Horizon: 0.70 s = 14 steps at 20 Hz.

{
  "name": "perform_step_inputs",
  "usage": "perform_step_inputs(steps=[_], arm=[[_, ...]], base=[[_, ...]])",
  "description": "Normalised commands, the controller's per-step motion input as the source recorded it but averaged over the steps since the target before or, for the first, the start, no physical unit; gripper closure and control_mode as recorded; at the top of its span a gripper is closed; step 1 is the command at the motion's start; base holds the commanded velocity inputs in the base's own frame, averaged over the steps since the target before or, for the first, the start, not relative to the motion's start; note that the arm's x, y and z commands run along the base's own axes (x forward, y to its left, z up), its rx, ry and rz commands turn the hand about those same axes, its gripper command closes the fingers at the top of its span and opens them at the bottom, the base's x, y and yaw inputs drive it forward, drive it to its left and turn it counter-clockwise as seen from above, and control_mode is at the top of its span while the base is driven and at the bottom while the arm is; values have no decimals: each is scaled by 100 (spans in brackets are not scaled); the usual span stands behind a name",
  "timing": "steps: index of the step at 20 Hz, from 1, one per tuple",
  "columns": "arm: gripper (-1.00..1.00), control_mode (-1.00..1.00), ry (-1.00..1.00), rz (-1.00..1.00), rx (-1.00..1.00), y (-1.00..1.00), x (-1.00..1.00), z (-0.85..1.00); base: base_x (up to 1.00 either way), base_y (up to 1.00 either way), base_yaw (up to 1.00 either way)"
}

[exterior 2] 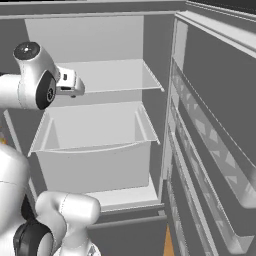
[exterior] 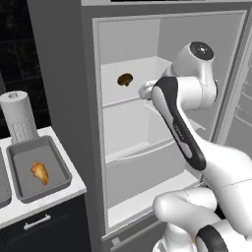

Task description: Place one mushroom and one chicken drumstick in each tupperware on the nearby counter, to pack two identical lunches.

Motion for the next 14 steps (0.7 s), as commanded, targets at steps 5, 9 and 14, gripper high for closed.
perform_step_inputs(steps=[5, 9, 14], arm=[[-100, -100, 0, -3, 0, 41, 42, 33], [-100, -100, -5, 0, 0, 31, 45, 7], [-100, -100, 0, 0, 0, 30, 37, -17]], base=[[0, 0, 0], [0, 0, 0], [0, 0, 0]])
